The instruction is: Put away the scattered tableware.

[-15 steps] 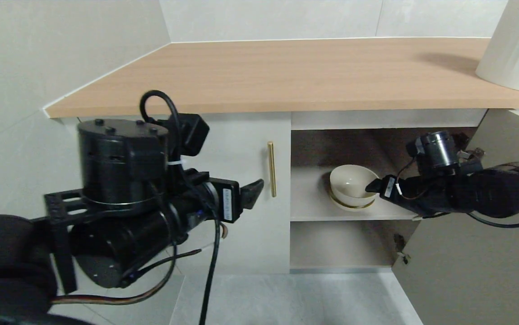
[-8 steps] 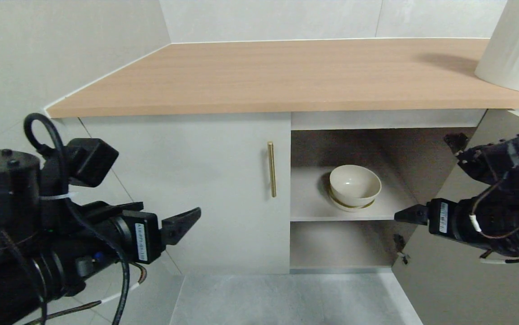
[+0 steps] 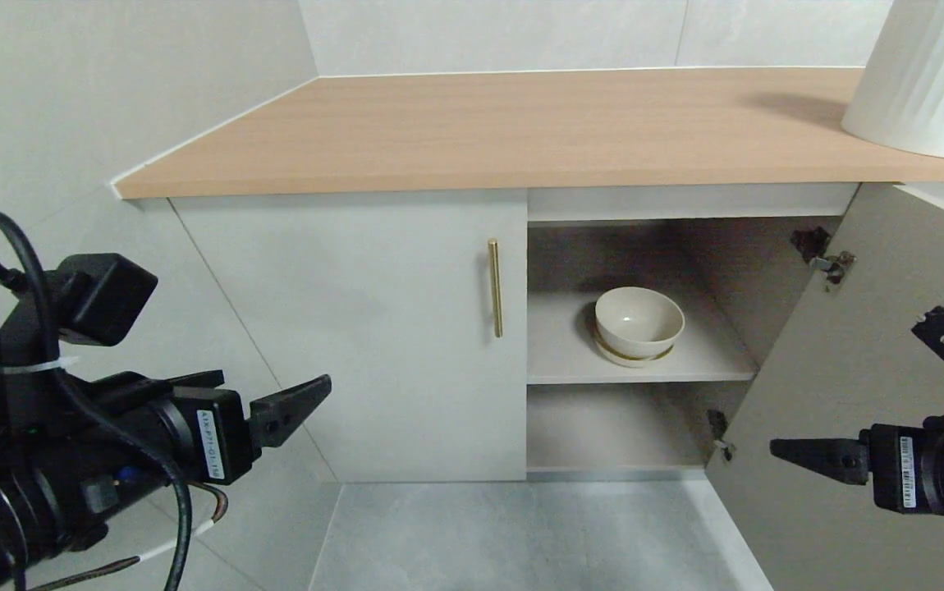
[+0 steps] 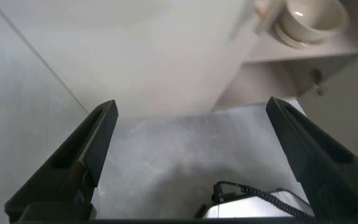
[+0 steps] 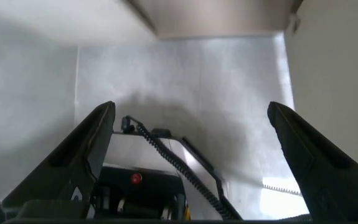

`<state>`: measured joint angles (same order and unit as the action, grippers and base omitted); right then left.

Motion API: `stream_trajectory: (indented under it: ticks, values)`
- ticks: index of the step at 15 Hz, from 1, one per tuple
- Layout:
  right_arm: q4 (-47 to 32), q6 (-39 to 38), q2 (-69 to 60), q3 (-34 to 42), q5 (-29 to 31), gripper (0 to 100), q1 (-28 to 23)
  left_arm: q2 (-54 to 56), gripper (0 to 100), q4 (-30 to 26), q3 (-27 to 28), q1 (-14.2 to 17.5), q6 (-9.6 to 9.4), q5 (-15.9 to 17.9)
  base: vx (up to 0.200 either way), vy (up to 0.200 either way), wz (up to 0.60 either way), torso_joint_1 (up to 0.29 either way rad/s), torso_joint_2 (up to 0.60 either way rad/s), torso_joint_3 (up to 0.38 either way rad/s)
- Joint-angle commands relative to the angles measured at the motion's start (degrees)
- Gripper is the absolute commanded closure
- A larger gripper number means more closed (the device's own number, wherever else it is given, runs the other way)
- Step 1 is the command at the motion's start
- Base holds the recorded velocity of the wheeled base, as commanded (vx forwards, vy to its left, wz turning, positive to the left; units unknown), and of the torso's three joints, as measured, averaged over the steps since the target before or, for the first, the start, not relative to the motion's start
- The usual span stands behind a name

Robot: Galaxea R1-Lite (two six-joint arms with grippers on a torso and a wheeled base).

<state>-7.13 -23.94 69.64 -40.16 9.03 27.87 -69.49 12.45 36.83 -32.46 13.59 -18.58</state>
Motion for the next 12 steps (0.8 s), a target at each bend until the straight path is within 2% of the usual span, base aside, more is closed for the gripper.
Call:
stream_trajectory:
  ticks: [1,11,12]
  values:
    - [0.01,0.04,-0.47,0.34,0.28,0,0.43,0.05,0,0.03,0.0,0.03,0.03,-0.05,-0.2,0.0,0.0,-0.002,0.01,-0.002]
    - [-0.16,0.04,-0.56,0.52,0.37,0,0.43,-0.12,0,0.03,-0.79,-0.23,0.03,0.03,-0.2,0.0,0.0,0.003,0.0,0.003]
    - [-0.16,0.04,-0.56,0.52,0.37,0,0.43,-0.12,0,0.03,-0.79,-0.23,0.03,0.03,0.0,0.0,0.0,0.0,0.0,0.0]
